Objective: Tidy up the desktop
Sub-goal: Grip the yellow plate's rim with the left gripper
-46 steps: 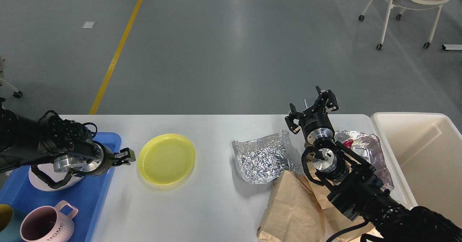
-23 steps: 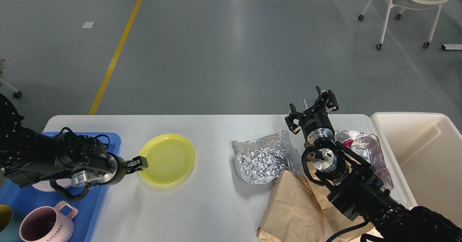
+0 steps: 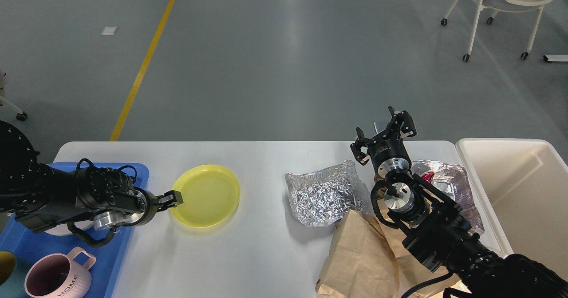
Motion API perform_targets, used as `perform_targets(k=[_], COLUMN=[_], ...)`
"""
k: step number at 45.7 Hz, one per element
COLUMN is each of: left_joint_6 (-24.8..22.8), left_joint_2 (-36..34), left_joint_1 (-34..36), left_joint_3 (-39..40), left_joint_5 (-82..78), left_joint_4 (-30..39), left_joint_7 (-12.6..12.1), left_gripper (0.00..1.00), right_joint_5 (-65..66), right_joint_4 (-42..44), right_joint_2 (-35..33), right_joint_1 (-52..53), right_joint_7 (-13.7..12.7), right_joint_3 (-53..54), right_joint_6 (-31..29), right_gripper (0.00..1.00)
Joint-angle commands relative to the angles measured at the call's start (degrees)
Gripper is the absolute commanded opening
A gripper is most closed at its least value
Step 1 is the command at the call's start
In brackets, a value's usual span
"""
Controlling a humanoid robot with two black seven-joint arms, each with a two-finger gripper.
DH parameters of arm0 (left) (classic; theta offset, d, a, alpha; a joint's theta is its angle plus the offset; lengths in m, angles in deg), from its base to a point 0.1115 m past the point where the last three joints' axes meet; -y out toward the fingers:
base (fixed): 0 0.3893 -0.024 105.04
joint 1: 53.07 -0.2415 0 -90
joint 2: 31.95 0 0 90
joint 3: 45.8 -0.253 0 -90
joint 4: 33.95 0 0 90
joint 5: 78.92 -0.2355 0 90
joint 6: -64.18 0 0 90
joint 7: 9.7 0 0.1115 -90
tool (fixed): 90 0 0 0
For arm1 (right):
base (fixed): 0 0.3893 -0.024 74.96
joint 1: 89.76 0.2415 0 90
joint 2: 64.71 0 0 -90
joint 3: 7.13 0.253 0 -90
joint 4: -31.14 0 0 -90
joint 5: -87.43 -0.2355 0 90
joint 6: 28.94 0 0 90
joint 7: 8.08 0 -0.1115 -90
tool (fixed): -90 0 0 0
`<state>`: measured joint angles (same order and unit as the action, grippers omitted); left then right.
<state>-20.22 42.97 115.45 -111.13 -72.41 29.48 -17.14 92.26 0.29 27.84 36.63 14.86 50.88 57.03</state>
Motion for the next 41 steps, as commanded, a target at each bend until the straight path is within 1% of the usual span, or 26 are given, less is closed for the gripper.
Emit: perform_targets(k=[1,5,6,12,22,33,38,41], left_joint_6=[0.2,0.47,0.64,1.43,1.43,1.52,1.52,1.61], left_joint_2=[0.92,1.89,2.33,2.77,3.03,3.3,3.38,3.56], left_joint_1=[-1.97,-3.29,-3.73,-4.17,-4.88,-5.14,-5.4,-6.02], left_joint_3=[0.91,1.0,1.0,1.0,1.0,1.08,1.87,2.23], left_joint_5=[0.34,1.48,2.27,3.77,4.82,5.0,5.0,5.0], left_joint_4=[-1.9,-3.14,-3.49,-3.49,-3.58,-3.67,-4.54,-5.24], left_joint_7=[-0.03,-0.03,-0.03,-0.03,-0.03,-0.03,-0.03,-0.03], left_gripper=[0.88,0.82,0.78,0.69,0.6,0.55,0.55,0.52], right_joint_5=[0.0,0.0,0.0,0.0,0.0,0.0,0.0,0.0], right_joint_4=[0.0,0.0,0.0,0.0,0.0,0.0,0.0,0.0], right_joint_2=[0.0,0.0,0.0,0.0,0.0,0.0,0.09,0.0], right_joint_1=[0.0,0.0,0.0,0.09,0.0,0.0,0.0,0.0], right_joint_7=[0.0,0.0,0.0,0.0,0.0,0.0,0.0,0.0], right_joint_3=[0.0,0.0,0.0,0.0,0.0,0.0,0.0,0.0], right_joint_6=[-0.02,-0.02,-0.02,-0.02,-0.02,-0.02,-0.02,-0.02], right_gripper=[1.0,1.0,1.0,1.0,1.0,1.0,1.0,1.0])
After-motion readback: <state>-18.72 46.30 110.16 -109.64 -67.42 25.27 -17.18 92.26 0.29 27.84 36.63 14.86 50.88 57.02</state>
